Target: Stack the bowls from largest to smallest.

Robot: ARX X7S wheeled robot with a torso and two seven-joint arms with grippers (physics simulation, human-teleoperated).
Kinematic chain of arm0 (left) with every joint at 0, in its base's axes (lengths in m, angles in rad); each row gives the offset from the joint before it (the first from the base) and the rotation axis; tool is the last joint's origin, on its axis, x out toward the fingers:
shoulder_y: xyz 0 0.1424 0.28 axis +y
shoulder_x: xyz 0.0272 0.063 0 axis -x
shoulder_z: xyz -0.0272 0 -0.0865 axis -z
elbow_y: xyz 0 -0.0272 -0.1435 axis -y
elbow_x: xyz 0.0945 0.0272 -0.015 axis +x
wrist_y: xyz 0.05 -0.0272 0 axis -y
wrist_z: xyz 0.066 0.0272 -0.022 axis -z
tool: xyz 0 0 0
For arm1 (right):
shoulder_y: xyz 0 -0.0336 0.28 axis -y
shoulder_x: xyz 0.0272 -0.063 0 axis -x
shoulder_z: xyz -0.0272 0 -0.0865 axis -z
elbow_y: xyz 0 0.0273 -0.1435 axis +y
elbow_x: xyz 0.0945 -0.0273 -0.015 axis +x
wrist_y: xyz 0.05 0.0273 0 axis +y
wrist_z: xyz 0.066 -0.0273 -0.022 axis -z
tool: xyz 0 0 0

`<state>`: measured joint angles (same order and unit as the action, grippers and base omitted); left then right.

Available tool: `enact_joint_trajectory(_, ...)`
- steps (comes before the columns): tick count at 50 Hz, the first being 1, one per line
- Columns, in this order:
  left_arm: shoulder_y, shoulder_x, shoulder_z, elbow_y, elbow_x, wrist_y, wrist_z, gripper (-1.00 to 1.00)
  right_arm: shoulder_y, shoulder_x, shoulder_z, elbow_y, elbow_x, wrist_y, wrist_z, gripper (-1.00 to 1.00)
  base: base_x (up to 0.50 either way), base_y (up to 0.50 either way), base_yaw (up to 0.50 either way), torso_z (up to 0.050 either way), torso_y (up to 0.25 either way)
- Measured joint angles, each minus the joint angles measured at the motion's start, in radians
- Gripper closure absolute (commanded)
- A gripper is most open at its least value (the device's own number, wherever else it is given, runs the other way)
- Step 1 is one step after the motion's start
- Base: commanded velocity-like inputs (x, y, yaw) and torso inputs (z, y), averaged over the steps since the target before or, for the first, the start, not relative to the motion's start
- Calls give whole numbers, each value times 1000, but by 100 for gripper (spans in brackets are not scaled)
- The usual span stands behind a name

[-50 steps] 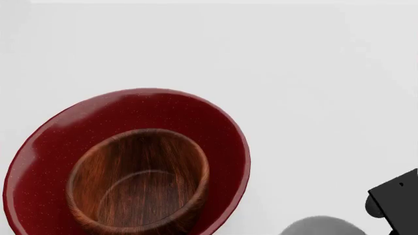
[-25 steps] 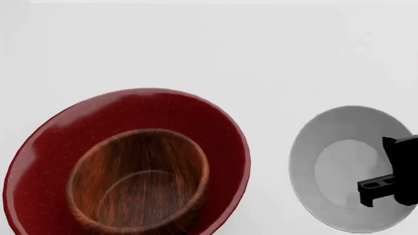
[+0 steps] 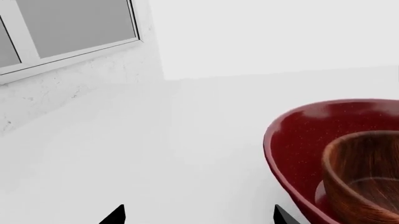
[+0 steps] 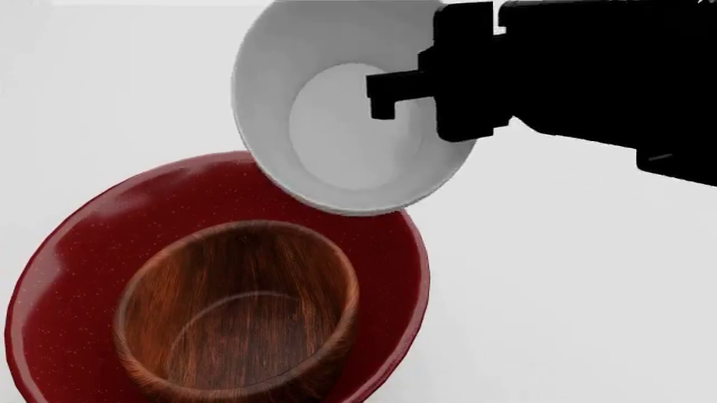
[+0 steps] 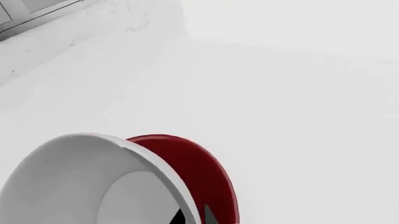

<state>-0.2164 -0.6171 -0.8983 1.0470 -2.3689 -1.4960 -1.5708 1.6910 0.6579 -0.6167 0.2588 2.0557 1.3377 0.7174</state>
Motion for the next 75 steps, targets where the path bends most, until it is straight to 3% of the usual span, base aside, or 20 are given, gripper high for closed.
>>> enact_joint_trajectory(9,9,12,-25,0,-17,-16,0,-100,64,-149,-95,110,38,27,29,100,0,0,0,0,0)
enact_joint_trajectory(23,33,33,-85,0,-56,-47,0,-100,60,-298,-224,207,211,-40,199,100,0,0,0,0,0)
enact_joint_trajectory(35,26,26,-88,0,-51,-49,0,-100,8,-321,-275,196,268,-82,270,100,0,0,0,0,1)
enact_joint_trajectory(43,50,22,-150,0,-88,-60,0,-100,-15,-334,-294,191,273,-104,290,100,0,0,0,0,0)
enact_joint_trajectory(53,77,24,-220,0,-132,-74,0,-100,-35,-346,-309,204,249,-127,289,100,0,0,0,0,1)
enact_joint_trajectory(75,94,39,-259,0,-150,-75,0,-100,-112,-348,-339,187,177,-164,270,100,0,0,0,0,0)
